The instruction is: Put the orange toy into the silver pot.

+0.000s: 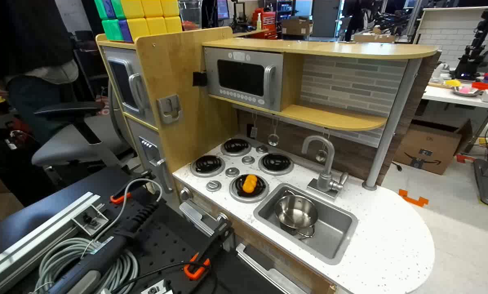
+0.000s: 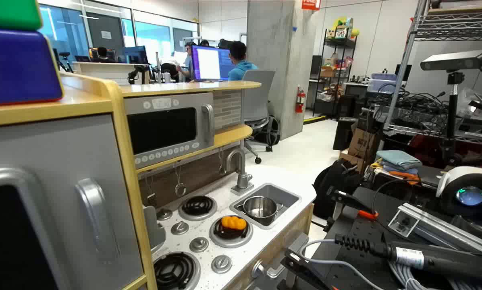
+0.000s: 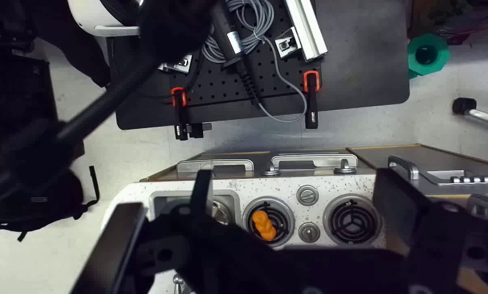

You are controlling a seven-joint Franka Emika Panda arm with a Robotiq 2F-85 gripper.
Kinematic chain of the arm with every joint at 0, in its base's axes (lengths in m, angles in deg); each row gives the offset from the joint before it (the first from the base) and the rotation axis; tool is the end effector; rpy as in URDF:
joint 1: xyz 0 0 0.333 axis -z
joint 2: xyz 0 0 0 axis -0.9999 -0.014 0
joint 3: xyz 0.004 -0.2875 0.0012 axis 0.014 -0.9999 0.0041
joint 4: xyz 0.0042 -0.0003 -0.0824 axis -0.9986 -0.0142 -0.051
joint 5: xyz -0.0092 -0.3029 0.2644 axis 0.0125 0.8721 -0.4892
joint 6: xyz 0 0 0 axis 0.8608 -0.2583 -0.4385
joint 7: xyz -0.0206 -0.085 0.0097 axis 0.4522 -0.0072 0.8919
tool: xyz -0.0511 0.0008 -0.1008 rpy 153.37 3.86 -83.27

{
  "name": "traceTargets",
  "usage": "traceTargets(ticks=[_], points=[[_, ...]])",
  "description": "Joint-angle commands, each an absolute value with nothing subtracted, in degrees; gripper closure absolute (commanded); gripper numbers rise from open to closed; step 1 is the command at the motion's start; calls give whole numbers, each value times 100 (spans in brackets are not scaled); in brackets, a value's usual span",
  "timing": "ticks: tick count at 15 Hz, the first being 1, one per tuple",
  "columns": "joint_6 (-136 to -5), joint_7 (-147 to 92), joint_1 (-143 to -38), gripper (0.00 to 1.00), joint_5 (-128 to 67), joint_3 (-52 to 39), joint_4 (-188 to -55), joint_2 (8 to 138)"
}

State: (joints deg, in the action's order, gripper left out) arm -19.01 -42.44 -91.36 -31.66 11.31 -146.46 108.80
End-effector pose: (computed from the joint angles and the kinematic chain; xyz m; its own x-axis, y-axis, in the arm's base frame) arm 0.4233 0.1299 0.5197 0.9709 -0.1014 -0.2168 -0.0582 -0.9787 0.1971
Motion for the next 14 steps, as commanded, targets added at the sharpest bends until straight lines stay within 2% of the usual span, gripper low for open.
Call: traceTargets(ticks=[1, 5, 14], points=[[-1885, -4279, -9267, 0, -3136, 1023, -14627, 10862], [-2589, -4502, -9086, 0, -3246, 794, -14620, 10302], [-5463, -5101, -9146, 0, -3306, 347, -14663, 8735]])
